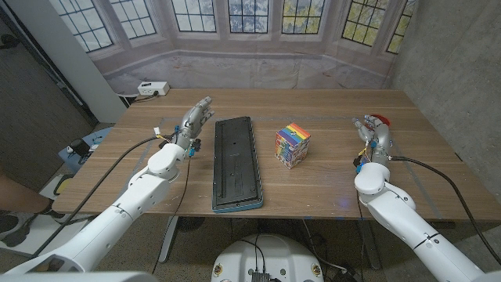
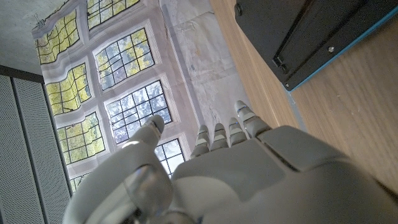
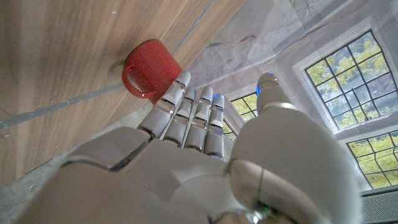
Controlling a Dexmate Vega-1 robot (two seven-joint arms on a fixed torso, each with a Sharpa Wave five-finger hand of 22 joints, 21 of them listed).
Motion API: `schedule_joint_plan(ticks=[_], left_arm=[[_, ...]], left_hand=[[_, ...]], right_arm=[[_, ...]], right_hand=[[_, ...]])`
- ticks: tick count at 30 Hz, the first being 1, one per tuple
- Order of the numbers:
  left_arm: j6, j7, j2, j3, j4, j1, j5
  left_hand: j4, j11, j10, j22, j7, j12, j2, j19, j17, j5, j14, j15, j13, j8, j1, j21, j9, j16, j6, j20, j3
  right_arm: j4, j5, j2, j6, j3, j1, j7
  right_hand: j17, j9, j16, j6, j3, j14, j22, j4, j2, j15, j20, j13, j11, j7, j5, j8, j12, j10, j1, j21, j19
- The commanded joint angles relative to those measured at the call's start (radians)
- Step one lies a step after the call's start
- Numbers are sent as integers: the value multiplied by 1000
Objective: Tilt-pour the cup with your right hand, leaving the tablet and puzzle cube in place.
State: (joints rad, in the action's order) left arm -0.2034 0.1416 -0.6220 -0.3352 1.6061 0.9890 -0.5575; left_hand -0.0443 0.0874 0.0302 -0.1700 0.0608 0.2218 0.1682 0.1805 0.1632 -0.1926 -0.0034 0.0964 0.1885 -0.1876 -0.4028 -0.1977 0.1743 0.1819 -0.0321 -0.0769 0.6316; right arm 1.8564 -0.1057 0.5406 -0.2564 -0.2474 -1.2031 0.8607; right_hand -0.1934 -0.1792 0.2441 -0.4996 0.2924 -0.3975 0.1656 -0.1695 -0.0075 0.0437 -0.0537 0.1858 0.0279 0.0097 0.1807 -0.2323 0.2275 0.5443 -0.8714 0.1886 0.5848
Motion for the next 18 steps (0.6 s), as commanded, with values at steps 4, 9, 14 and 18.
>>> schedule_joint_plan(ticks=[4,9,14,18], left_arm=[[-17,25,1,9,9,18,12],[-11,1,-6,2,-2,4,14],[-9,5,-1,-1,-6,-2,17],[-8,1,0,-4,-10,-8,18]], left_hand=[[-8,0,-11,-3,-4,-2,1,5,3,-5,5,-1,2,0,-12,-1,6,-3,-4,3,2],[-11,-2,-11,-3,-5,-3,1,6,3,-5,6,-2,2,1,-14,-1,6,-3,-4,3,1],[-14,-1,-5,-3,-9,-6,1,0,3,-5,0,-2,2,3,-16,2,6,-5,1,3,0],[-16,-1,-5,-3,-9,-6,1,0,3,-5,0,-2,3,2,-17,2,6,-5,1,4,0]], right_arm=[[-24,28,-4,-47,22,-4,53],[-48,35,-17,-42,26,1,79],[-72,48,-28,-36,24,5,107],[-81,57,-29,-51,23,7,120]], right_hand=[[0,-4,6,-25,-2,-20,1,1,-7,50,-5,2,3,4,2,-4,5,28,-20,-2,0],[0,-4,7,-34,-2,-28,1,1,-8,54,-8,1,3,0,3,-4,4,36,-29,-1,2],[0,-4,12,-55,-3,-50,1,1,-10,60,-13,1,5,-4,4,-6,6,56,-41,2,11],[0,-4,14,-72,-4,-62,1,1,-12,68,-17,1,9,-6,5,-8,8,75,-49,4,17]])
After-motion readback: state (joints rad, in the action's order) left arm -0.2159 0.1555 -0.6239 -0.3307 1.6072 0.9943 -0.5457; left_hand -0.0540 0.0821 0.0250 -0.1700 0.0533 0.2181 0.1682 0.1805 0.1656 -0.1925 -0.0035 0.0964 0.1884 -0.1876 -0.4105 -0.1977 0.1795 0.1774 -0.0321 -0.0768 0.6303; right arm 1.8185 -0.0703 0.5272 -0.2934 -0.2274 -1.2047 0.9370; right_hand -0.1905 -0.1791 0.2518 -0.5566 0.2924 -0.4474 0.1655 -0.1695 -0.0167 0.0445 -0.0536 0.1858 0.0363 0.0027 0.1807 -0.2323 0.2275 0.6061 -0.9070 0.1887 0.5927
